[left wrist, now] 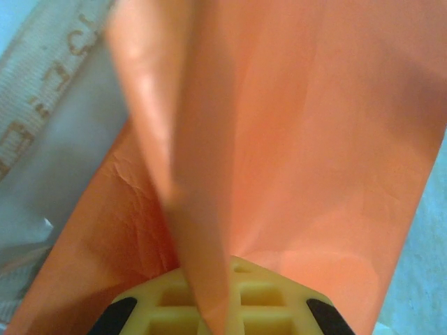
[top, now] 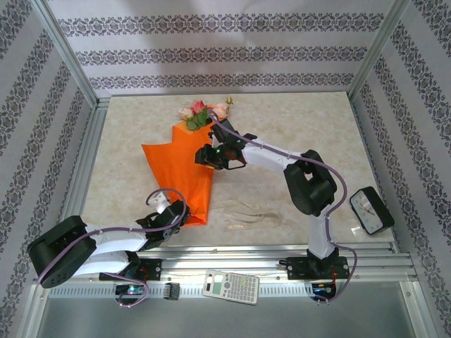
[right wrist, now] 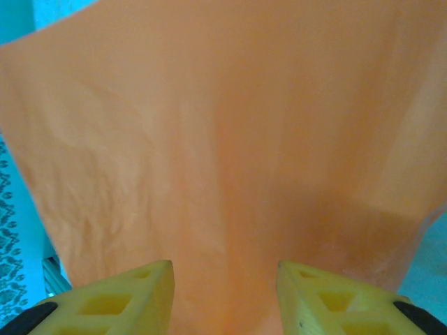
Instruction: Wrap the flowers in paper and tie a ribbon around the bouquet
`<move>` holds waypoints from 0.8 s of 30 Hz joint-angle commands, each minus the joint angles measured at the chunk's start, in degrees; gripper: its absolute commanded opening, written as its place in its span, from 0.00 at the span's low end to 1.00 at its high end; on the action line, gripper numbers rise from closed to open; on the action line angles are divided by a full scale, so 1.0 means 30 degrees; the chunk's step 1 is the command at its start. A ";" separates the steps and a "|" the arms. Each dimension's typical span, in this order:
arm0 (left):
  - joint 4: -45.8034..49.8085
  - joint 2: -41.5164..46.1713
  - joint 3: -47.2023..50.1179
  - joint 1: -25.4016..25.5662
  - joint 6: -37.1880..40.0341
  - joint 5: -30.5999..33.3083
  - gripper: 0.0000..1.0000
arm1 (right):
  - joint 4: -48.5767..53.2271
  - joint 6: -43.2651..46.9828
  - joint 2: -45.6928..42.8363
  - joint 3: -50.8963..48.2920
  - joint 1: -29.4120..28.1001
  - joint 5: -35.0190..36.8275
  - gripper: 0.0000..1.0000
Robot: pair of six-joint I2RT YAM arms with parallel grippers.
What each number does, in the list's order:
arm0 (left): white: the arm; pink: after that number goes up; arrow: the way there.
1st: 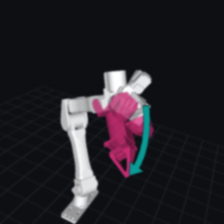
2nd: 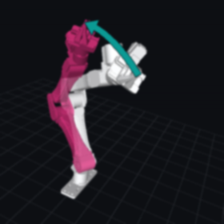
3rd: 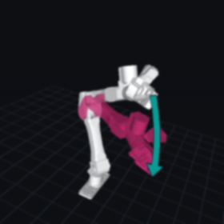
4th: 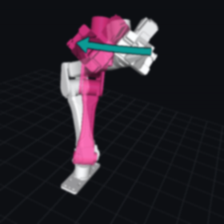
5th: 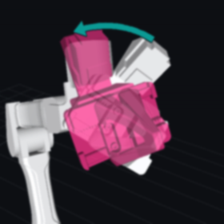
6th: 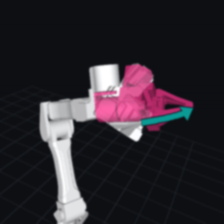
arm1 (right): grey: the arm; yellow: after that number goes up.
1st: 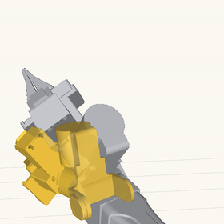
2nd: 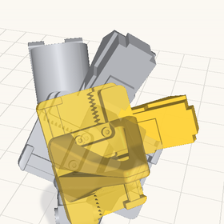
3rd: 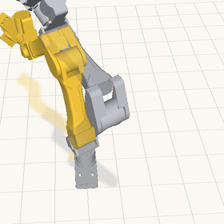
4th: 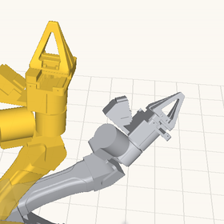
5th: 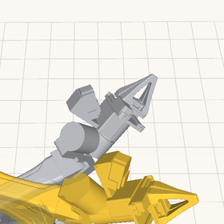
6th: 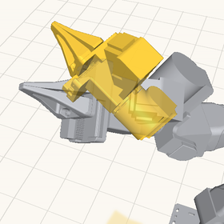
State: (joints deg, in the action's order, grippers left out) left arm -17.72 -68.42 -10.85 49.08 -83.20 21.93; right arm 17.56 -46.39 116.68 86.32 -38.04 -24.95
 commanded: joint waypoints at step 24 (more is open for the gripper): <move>0.7718 -0.1409 -0.0743 0.0726 -0.7504 0.0802 0.00 | -0.4733 -0.0239 -0.1057 -0.4755 0.1267 -0.2209 0.46</move>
State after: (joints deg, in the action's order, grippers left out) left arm -6.96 -69.21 -13.76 50.57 -99.37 26.06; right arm 9.98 -45.43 112.29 73.30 -35.35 -26.04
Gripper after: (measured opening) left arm 0.046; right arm 0.472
